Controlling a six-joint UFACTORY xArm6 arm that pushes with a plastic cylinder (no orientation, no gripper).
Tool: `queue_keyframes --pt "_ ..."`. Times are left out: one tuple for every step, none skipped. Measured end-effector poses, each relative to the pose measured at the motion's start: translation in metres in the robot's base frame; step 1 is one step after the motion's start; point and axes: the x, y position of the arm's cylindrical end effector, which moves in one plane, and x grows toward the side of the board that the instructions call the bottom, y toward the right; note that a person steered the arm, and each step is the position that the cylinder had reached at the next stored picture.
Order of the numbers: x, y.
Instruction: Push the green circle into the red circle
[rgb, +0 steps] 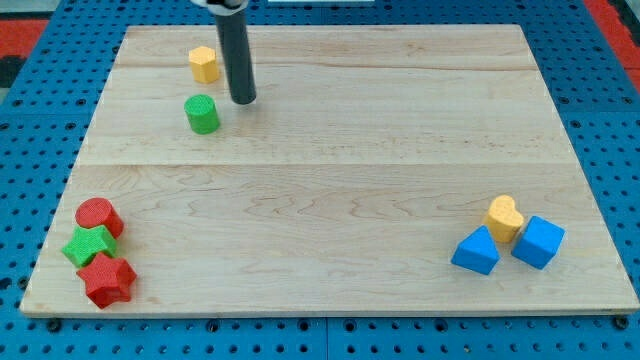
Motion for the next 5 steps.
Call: queue_keyframes --pt "0.058 -0.031" --pt "0.069 -0.055" --pt "0.025 -0.039" --pt "0.011 -0.048" --pt "0.027 -0.091"
